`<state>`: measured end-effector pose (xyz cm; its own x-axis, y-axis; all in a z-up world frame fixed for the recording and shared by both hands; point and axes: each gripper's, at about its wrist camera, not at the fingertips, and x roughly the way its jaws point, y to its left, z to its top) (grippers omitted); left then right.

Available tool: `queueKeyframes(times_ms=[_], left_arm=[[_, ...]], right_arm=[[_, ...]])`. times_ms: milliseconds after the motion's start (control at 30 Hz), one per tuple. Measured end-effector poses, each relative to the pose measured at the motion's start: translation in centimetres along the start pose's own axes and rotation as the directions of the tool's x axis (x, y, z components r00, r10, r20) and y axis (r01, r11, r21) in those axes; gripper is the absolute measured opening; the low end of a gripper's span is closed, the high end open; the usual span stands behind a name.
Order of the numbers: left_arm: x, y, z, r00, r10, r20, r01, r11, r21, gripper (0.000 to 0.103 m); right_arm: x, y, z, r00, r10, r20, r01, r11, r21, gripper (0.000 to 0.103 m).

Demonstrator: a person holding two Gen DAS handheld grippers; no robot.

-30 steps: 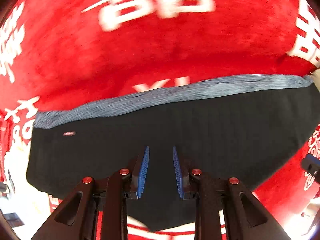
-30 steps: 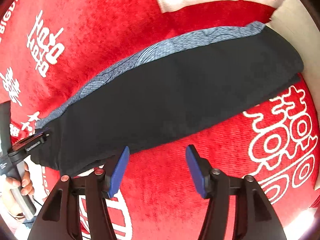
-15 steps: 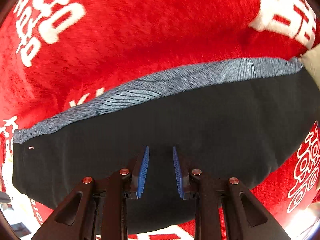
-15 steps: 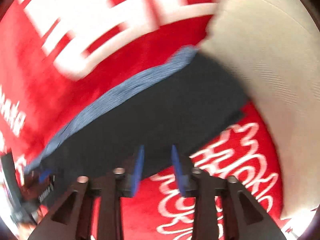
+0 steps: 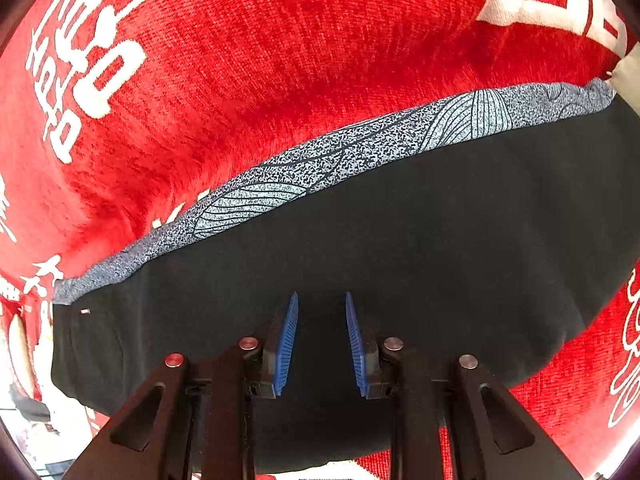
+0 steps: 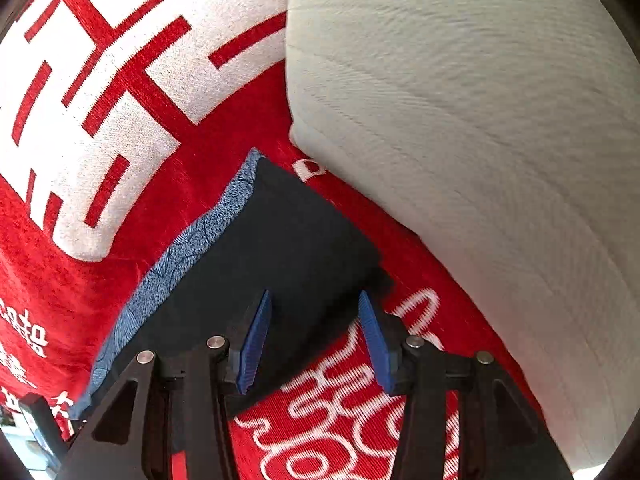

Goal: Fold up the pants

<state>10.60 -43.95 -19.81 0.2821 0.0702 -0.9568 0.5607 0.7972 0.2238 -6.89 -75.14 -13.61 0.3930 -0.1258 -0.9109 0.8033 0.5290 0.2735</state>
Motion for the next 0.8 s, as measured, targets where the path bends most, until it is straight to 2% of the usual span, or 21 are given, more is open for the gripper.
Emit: queueKeyframes(times_ms=[33, 67, 100, 133, 200, 267, 333, 367, 400, 467, 533, 567, 633, 700, 800], left_arm=[[-0.7, -0.9, 0.0, 1.0, 0.005, -0.002, -0.005, 1.0, 0.002, 0.027], [-0.8, -1.4, 0.2, 1.0, 0.007, -0.005, -0.007, 1.0, 0.003, 0.027], [-0.7, -1.3, 0.3, 1.0, 0.005, -0.009, -0.005, 1.0, 0.003, 0.027], [-0.9, -1.3, 0.3, 1.0, -0.004, -0.016, 0.004, 1.0, 0.0, 0.027], [-1.6, -1.1, 0.2, 0.999, -0.037, -0.025, 0.037, 0.999, -0.011, 0.027], [-2.4, -1.2, 0.2, 0.998, -0.064, -0.023, 0.063, 0.998, -0.015, 0.027], [-3.2, -1.9, 0.5, 0.998, -0.062, -0.005, 0.062, 0.998, 0.001, 0.027], [-3.4, -2.0, 0.7, 0.998, -0.062, 0.0, 0.062, 0.998, 0.001, 0.027], [-3.6, -2.2, 1.0, 0.998, -0.067, 0.007, 0.067, 0.998, -0.004, 0.027], [-3.5, -2.6, 1.5, 0.997, -0.075, 0.002, 0.076, 0.997, -0.025, 0.027], [-3.0, -3.1, 1.6, 0.998, -0.067, -0.017, 0.066, 0.997, -0.041, 0.027], [-3.0, -3.4, 1.5, 0.998, -0.055, -0.016, 0.055, 0.997, -0.045, 0.027], [-3.3, -3.9, 1.2, 1.0, -0.029, -0.004, 0.029, 0.999, -0.042, 0.027], [-3.5, -4.3, 1.0, 1.0, -0.016, 0.005, 0.016, 0.999, -0.038, 0.027], [-4.0, -4.6, 0.7, 1.0, -0.018, 0.008, 0.019, 0.998, -0.054, 0.027]], right_arm=[[0.2, 0.3, 0.3, 1.0, -0.015, 0.002, 0.015, 1.0, -0.018, 0.029], [0.3, 0.7, 0.5, 1.0, -0.014, -0.002, 0.014, 0.999, -0.032, 0.017], [0.1, 1.0, 0.6, 1.0, -0.003, -0.003, 0.002, 0.999, -0.045, 0.01], [-0.5, 1.3, 0.6, 1.0, -0.001, 0.008, 0.001, 0.998, -0.066, 0.009], [-1.3, 1.7, 0.4, 1.0, -0.009, 0.023, 0.011, 0.993, -0.116, 0.008], [-1.3, 1.1, -0.3, 0.999, -0.046, 0.002, 0.046, 0.988, -0.145, 0.009], [0.0, -0.3, -0.8, 0.994, -0.081, -0.076, 0.07, 0.988, -0.139, 0.015], [0.0, -0.8, -0.8, 0.994, -0.077, -0.078, 0.067, 0.991, -0.119, 0.019], [-0.7, -1.1, -0.7, 0.995, -0.074, -0.062, 0.068, 0.993, -0.097, 0.028], [-2.9, -0.7, -0.6, 0.996, -0.087, 0.016, 0.088, 0.991, -0.1, 0.029], [-4.9, 0.8, -0.5, 0.994, -0.048, 0.094, 0.063, 0.985, -0.16, 0.029], [-5.0, 1.7, -0.3, 0.995, -0.024, 0.092, 0.043, 0.979, -0.201, 0.029], [-3.8, 4.0, 0.6, 0.999, 0.016, 0.047, -0.001, 0.958, -0.286, 0.029], [-1.7, 5.5, 1.4, 0.999, 0.052, -0.01, -0.053, 0.948, -0.313, 0.029], [2.5, 7.7, 2.6, 0.997, 0.032, -0.065, -0.053, 0.935, -0.35, 0.029]])
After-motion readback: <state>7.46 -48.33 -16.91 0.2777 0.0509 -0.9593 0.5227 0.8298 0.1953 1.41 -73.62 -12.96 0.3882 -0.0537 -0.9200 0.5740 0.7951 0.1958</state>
